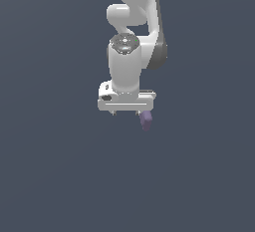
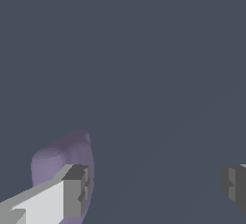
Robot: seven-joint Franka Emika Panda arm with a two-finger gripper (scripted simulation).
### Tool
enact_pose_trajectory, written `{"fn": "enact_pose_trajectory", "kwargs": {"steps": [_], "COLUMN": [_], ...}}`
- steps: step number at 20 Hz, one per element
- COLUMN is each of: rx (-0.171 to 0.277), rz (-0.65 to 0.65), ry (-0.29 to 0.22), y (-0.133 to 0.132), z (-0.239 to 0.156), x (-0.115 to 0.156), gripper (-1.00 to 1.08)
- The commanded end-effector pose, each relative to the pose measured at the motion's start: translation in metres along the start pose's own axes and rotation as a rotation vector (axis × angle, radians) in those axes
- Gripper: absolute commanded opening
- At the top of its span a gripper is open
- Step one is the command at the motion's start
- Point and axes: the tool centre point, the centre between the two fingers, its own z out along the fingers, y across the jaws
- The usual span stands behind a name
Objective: Pick up the object and move it to a goal position.
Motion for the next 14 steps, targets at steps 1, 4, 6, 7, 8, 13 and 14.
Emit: {"fn": "enact_pose_trajectory", "kwargs": {"steps": [1, 4, 6, 7, 8, 13, 14], "rx": [0.0, 0.001, 0.003, 0.004, 0.006, 0.007, 0.007], "rz": [0.0, -0.007, -0.02, -0.028, -0.034, -0.042, -0.042], "ry": [0.0, -0.003, -0.008, -0.011, -0.013, -0.016, -0.016], "y": [0.0, -0.001, -0.002, -0.003, -0.003, -0.003, -0.004], "z": [0.0, 0.002, 0.005, 0.007, 0.009, 0.011, 0.011], "x": [0.0, 0.0, -0.001, -0.002, -0.002, -0.002, -0.002], "gripper": [1.0, 1.0, 1.0, 1.0, 1.0, 1.0, 1.0]}}
